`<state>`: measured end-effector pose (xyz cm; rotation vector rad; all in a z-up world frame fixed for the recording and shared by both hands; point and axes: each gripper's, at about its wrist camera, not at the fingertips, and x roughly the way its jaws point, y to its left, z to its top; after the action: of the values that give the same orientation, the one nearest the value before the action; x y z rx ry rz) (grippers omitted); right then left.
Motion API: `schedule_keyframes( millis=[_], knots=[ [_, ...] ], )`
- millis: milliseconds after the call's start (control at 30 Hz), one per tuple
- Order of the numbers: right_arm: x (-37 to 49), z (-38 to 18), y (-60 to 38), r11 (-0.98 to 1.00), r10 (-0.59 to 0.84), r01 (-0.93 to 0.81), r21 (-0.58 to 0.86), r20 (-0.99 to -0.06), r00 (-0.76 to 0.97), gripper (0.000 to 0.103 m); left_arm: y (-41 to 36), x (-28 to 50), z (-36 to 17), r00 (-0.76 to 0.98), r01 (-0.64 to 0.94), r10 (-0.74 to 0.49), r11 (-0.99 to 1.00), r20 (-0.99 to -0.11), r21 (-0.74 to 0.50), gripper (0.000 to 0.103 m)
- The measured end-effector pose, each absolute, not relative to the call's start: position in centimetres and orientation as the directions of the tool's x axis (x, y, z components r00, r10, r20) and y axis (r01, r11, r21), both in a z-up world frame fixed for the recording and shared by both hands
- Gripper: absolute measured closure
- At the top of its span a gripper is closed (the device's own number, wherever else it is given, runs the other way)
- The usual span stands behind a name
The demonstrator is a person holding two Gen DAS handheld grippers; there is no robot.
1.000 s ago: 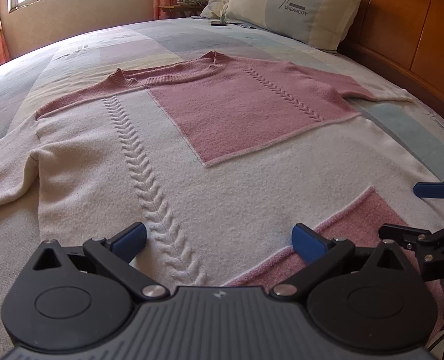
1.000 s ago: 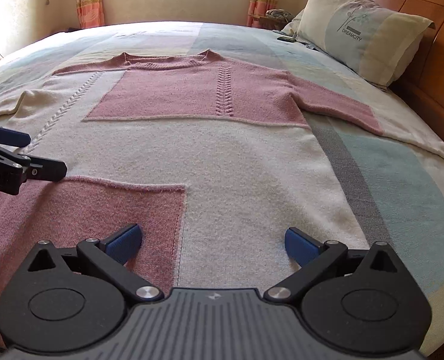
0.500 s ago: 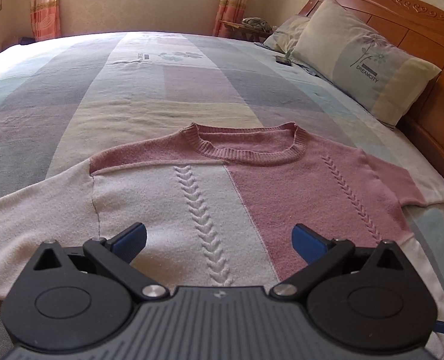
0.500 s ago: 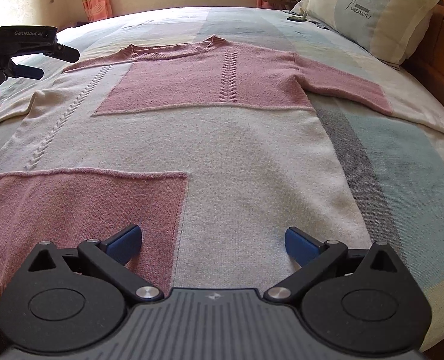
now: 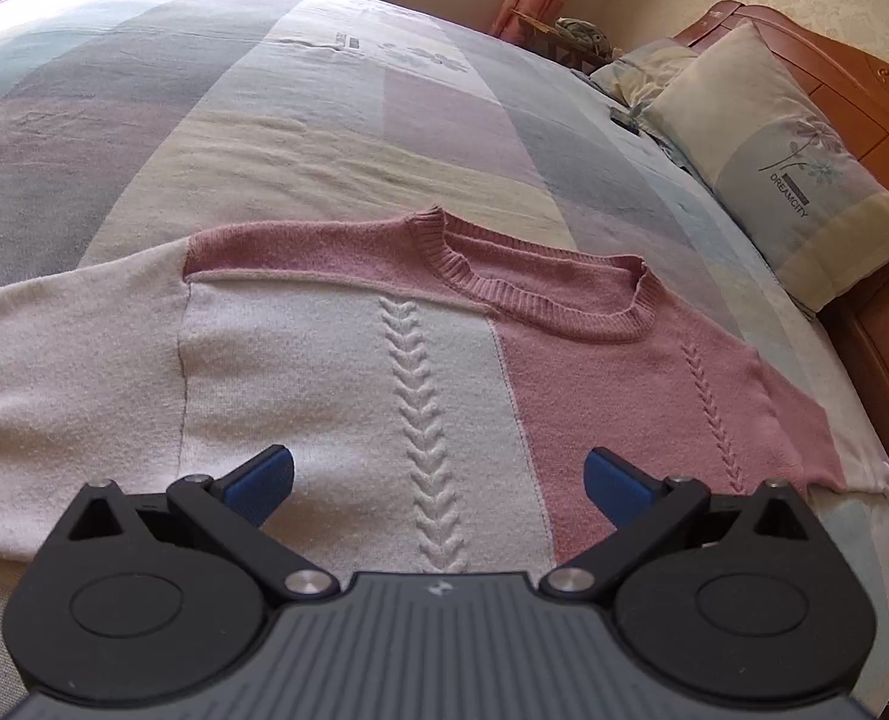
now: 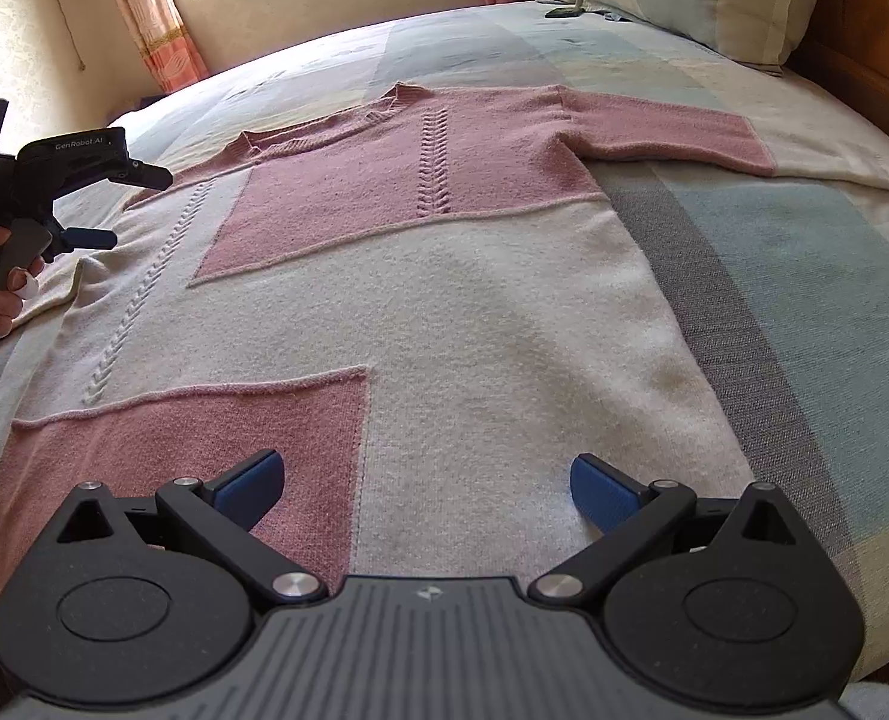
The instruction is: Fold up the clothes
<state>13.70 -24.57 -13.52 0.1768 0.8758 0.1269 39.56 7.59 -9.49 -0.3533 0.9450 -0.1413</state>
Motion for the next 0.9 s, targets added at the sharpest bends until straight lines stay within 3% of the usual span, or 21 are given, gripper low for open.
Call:
schedule_keyframes(
  millis=[133,300,400,767,900],
  knots=[
    [13.8,-13.4,-24.9,0.974,0.193,-0.032,0.224,-0.751,0.632,0.000,7.7,40.8,-9.8,0.533,-0.052,-0.259,0.940,-0.806,-0.336,0.001],
    [13.6,-13.4,-25.5,0.963,0.220,-0.021,0.268,-0.742,0.633,0.000,9.1,42.8,-7.9,0.571,-0.124,-0.254,0.913,-0.781,-0.388,0.001],
    [13.6,-13.4,-25.6,0.961,0.226,-0.021,0.276,-0.740,0.633,0.000,10.2,45.2,-9.9,0.529,-0.197,-0.233,0.902,-0.816,-0.385,0.001],
    [13.6,-13.4,-25.9,0.953,0.248,-0.021,0.303,-0.737,0.628,0.000,11.8,52.6,-10.7,0.629,-0.255,-0.121,0.901,-0.768,-0.351,0.001],
    [13.6,-13.4,-25.9,0.952,0.251,-0.020,0.307,-0.737,0.627,0.000,11.6,52.8,-9.7,0.582,-0.250,-0.136,0.908,-0.802,-0.335,0.001]
  ],
)
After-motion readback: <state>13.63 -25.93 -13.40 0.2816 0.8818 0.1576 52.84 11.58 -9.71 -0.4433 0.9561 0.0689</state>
